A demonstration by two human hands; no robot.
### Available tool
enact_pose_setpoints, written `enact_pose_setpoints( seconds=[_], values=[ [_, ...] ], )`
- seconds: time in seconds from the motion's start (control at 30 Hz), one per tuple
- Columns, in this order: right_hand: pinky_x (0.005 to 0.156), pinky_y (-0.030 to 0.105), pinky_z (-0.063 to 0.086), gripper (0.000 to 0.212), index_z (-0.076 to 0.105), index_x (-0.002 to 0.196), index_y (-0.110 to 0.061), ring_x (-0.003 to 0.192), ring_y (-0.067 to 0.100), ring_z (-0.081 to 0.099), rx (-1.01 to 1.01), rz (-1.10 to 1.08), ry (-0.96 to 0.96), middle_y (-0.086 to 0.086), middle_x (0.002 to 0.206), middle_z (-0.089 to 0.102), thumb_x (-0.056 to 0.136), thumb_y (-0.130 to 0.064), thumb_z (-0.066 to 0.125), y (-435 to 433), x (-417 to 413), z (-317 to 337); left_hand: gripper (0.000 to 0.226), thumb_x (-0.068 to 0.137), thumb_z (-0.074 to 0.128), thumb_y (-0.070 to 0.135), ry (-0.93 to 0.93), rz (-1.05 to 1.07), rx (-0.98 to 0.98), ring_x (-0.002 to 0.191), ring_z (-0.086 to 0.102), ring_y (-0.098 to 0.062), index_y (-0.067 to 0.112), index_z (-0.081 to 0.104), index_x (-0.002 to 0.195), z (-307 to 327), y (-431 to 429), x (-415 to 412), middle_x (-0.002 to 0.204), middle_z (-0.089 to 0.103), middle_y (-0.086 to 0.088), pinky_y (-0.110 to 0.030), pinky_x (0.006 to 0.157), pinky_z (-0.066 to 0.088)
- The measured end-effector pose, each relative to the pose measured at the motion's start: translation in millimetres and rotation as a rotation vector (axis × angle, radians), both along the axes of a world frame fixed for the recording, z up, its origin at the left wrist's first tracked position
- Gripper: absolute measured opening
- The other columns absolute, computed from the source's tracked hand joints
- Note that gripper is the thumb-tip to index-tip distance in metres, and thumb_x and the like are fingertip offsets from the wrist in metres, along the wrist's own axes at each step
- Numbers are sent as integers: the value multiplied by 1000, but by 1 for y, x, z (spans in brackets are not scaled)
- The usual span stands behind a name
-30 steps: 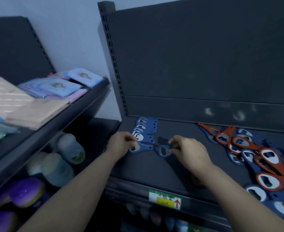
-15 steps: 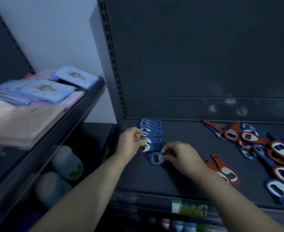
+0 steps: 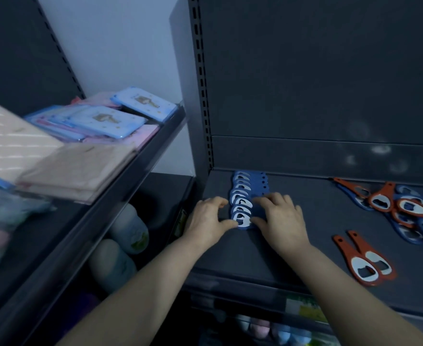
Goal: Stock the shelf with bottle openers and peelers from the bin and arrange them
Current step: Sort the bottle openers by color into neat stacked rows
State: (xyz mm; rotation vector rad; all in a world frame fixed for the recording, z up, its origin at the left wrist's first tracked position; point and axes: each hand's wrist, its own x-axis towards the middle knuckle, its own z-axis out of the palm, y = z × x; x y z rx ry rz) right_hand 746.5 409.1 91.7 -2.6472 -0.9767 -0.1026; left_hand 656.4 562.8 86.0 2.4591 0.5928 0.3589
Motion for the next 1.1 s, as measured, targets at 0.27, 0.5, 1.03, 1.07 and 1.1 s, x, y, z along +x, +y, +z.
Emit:
enact_pose_setpoints(
  seconds=[0.27,0.5,1.03,1.07,1.1],
  values=[
    [111,37,26,60,21,150,-15,145,19,20,-124,-3,152,4,158,22,100,-42,38,-1,1,-12,67,81,74,35,177,-98,92,122,44,-24,21,44,139,8,-11,7,126,58,-7,-33,99,41],
    [113,34,22,56,22,150,-17,147,15,14,-82,3,172,2,159,18,101,-40,36,-1,9,-10,59,82,72,33,129,-71,95,119,46,-24,23,47,135,6,-13,16,123,62,-3,-31,96,41],
    [91,36,40,35,58,124,-31,116,23,52,-147,-228,-25,-3,121,61,95,-21,43,-156,62,16,43,89,65,37,133,-331,174,118,50,-16,25,55,129,21,-142,112,123,62,5,-35,96,46],
    [90,37,41,36,60,123,-31,115,24,52,-152,-254,-29,-3,119,62,93,-18,45,-169,68,17,39,89,65,36,139,-341,160,116,51,-15,25,58,125,21,-154,119,119,64,6,-36,95,47],
    [88,37,41,36,62,120,-31,114,25,53,-151,-278,-37,-2,116,64,91,-16,46,-181,74,18,34,89,65,35,142,-344,148,113,53,-15,24,61,121,21,-166,126,113,67,6,-35,93,47]
  ],
)
